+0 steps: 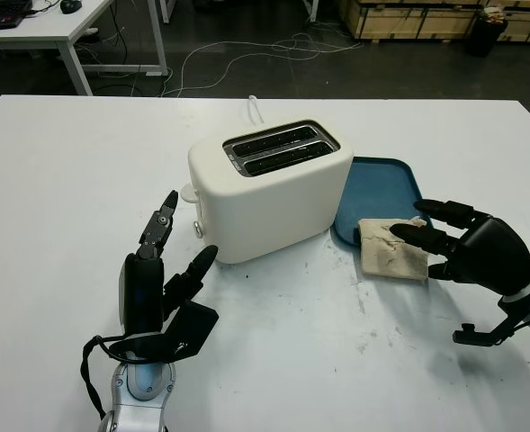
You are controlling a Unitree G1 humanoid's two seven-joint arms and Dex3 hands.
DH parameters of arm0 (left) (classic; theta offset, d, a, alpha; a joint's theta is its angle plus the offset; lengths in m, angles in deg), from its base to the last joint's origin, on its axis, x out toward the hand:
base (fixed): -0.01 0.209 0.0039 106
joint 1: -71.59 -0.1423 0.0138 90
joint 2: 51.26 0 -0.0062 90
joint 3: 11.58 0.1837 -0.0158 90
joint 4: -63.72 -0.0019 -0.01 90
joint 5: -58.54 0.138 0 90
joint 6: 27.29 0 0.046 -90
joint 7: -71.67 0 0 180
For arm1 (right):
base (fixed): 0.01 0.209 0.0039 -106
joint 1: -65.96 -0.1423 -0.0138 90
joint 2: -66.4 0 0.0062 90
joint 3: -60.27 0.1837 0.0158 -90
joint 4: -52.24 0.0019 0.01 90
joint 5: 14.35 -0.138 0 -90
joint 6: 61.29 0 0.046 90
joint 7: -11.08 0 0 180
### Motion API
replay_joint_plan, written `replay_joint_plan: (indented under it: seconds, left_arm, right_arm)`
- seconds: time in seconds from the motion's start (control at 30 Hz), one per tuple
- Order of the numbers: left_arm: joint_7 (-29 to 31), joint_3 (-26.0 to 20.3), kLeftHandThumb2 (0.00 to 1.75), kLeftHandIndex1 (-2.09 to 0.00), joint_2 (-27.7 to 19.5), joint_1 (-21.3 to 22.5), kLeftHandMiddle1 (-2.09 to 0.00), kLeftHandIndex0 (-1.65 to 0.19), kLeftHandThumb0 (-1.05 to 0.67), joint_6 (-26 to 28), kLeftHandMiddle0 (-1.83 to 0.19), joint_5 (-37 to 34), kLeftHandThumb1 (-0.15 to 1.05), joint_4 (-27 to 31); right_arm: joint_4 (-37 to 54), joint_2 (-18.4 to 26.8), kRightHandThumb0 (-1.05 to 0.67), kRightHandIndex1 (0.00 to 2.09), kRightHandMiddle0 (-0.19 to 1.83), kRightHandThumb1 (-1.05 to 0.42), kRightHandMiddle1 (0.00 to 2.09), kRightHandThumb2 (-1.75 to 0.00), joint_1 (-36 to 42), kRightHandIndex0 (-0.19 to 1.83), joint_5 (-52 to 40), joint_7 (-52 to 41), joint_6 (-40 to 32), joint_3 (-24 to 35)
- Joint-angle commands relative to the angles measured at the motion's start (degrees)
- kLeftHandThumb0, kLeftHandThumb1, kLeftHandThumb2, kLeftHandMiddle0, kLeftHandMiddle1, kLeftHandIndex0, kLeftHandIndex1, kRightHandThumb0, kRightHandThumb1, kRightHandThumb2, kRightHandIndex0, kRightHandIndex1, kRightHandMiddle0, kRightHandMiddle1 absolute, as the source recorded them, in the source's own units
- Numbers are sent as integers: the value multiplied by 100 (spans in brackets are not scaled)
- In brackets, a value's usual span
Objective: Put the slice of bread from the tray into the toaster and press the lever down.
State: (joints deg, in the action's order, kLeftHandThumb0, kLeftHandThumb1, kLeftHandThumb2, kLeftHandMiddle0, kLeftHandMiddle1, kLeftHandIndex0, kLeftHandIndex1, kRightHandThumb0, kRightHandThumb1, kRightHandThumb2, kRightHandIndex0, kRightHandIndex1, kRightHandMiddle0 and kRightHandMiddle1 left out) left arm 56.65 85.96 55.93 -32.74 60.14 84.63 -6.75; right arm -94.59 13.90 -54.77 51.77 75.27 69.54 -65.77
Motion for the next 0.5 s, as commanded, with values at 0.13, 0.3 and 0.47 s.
replay_joint_plan:
  seconds: [0.13,0.3,0.47]
  left_arm:
    - [28,-2,22,0,-14,30,-1,-35,-61,15,-46,2,92,58]
    - [2,2,22,0,-11,23,-1,-35,-62,-4,-46,19,92,46]
    - [13,-4,22,0,-2,-3,-1,-35,-62,11,-46,-5,92,74]
  right_arm:
    - [-257,-199,-45,0,71,-42,2,0,-80,56,127,86,-172,-289]
    - [-275,-248,-45,0,69,-43,0,-1,-135,52,79,28,-169,-417]
    - [-330,-343,-46,0,66,-44,1,0,-187,50,100,179,-153,-531]
